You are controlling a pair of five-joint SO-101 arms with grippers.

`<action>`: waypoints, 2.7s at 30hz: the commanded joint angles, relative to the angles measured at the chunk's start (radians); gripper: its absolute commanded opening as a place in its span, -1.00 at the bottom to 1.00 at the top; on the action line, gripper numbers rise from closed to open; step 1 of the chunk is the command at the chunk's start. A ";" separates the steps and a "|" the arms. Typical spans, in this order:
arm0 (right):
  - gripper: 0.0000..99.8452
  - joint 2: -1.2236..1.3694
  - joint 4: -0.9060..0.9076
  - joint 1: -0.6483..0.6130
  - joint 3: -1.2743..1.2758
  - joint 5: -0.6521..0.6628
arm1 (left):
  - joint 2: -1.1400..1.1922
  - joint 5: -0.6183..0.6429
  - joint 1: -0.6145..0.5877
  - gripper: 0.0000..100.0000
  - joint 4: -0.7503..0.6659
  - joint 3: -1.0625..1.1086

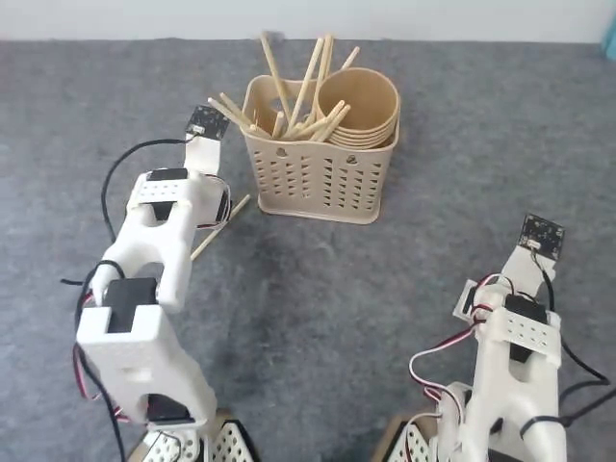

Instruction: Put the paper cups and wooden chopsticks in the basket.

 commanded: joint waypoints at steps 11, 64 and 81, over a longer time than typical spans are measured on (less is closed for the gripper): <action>-0.98 -0.024 -0.008 0.004 -0.003 0.012 | -0.473 -0.078 0.028 -0.74 -0.164 0.403; -0.98 -0.028 0.018 0.005 -0.003 0.012 | -0.985 0.222 -0.150 -0.97 -0.103 0.194; -0.98 -0.028 0.018 0.007 -0.003 0.012 | -1.320 0.720 0.149 -0.97 -0.973 0.460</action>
